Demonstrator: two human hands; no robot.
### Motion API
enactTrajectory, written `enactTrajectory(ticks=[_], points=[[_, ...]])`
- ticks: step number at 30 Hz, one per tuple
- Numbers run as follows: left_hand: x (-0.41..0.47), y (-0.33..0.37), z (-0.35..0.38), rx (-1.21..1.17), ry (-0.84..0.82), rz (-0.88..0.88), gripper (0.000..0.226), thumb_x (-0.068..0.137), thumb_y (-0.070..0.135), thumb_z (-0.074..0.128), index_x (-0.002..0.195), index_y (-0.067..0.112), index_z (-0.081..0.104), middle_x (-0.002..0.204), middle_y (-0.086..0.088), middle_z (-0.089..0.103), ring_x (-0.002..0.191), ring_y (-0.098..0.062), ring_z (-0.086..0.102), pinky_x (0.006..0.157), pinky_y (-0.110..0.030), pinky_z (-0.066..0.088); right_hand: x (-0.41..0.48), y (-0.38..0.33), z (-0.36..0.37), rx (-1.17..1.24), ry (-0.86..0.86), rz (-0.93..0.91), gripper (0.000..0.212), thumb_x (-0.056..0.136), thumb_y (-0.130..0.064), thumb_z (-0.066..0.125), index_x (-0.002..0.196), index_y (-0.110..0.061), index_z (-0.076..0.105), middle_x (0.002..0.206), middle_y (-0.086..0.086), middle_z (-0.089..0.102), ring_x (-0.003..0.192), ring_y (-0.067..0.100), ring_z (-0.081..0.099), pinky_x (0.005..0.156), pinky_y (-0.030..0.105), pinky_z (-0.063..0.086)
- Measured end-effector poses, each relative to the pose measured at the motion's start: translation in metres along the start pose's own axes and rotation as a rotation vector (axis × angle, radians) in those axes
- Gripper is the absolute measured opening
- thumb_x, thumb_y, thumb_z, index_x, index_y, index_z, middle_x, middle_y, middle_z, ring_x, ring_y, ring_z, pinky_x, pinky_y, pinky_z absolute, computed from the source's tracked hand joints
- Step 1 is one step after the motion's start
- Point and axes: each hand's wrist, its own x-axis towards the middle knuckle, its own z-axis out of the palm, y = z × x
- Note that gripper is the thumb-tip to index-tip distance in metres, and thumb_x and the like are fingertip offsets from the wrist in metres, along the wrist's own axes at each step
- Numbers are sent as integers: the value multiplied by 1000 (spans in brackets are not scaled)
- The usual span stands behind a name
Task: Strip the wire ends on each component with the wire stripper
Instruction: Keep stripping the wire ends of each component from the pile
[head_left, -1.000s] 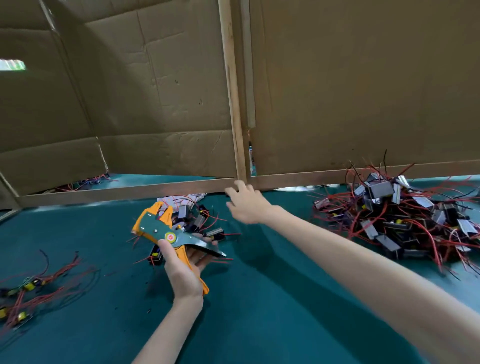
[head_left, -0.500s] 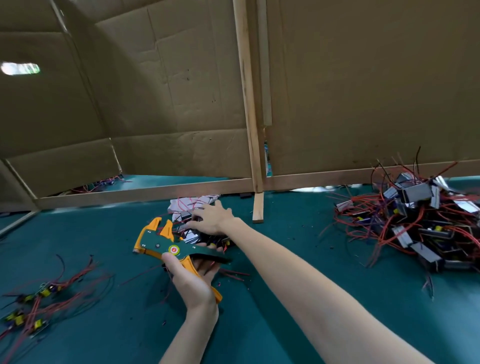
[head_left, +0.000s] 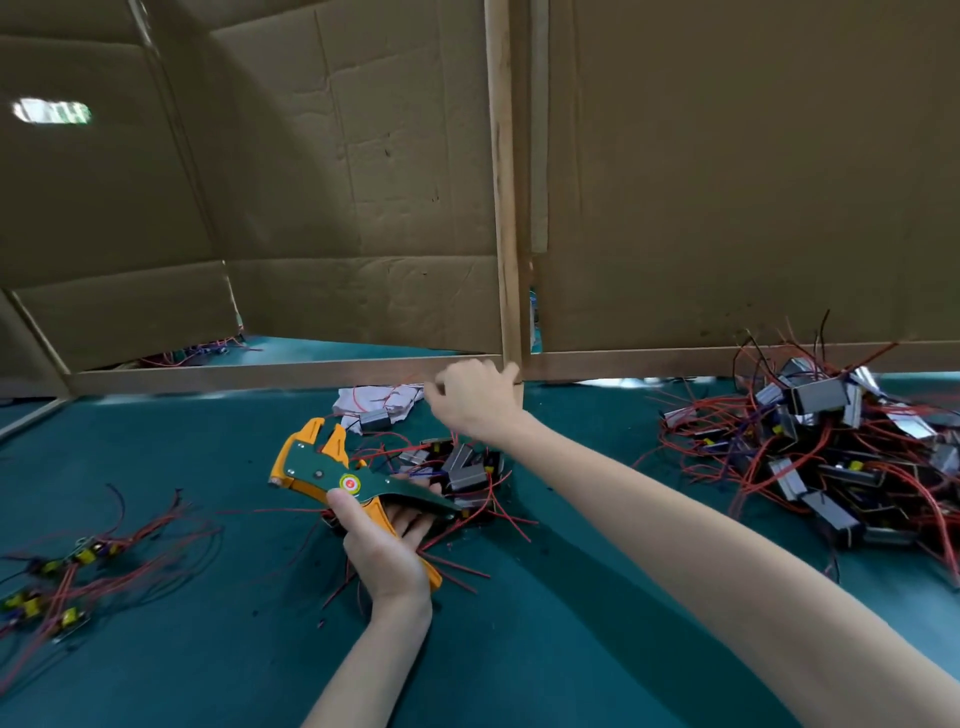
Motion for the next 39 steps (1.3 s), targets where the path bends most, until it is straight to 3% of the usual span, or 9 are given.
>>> enactTrajectory(ticks=[2,5,7,15,20,25,29,34,39], points=[[0,0,0,-8,-7,-7,75,96,62,24,125,0,54,115,-27,63,105,-39,63,91,-52,51,14,-21,10,-84,145,-74,30,96,-27,42,111,-14,64,119,13,62,115,37,53,106,56,25],[1,0,0,-15,-15,-11,75,95,63,24,130,2,50,117,-26,63,105,-37,64,94,-54,50,36,-41,30,-42,-239,-259,53,97,-13,42,149,-17,30,158,11,27,144,31,23,113,54,20],[3,-1,-1,-22,-11,-11,69,94,63,25,126,10,54,118,-20,64,106,-33,64,92,-50,51,41,-51,51,-33,-439,-281,63,98,-8,39,155,-21,14,164,6,9,148,30,11,115,56,18],[5,0,-2,-73,8,-32,47,97,58,28,105,23,59,109,-9,66,102,-24,63,77,-39,53,33,-61,70,-105,-286,-295,29,95,-5,47,122,-7,58,131,22,41,127,41,33,98,48,39],[3,0,-1,-31,19,-21,53,96,62,28,112,20,57,116,-10,63,103,-24,63,71,-36,55,8,-46,41,447,37,-204,23,91,0,51,111,3,62,113,21,49,109,37,45,92,42,39],[2,-1,1,43,1,22,61,97,60,27,119,12,58,116,-17,63,103,-30,63,72,-35,54,-47,2,-13,794,379,-135,8,90,-4,63,96,-2,66,98,5,54,89,18,52,83,19,40],[-6,-4,2,123,-35,109,52,89,70,29,84,27,58,83,-3,59,79,-22,54,75,-41,46,-105,61,-40,684,271,-97,15,87,-9,67,99,-12,59,94,-9,56,94,20,49,86,30,40],[-23,-9,9,103,-293,95,64,97,61,24,113,10,60,100,-14,68,96,-29,65,76,-39,54,-170,126,-48,362,83,32,36,84,-10,68,113,-15,48,98,-14,54,98,19,40,93,40,32],[-46,-14,10,169,-596,55,77,84,64,26,95,-5,59,80,-21,67,76,-35,67,69,-35,57,-197,143,-49,415,36,29,22,88,-16,70,109,-16,67,102,2,64,97,25,51,88,28,34]])
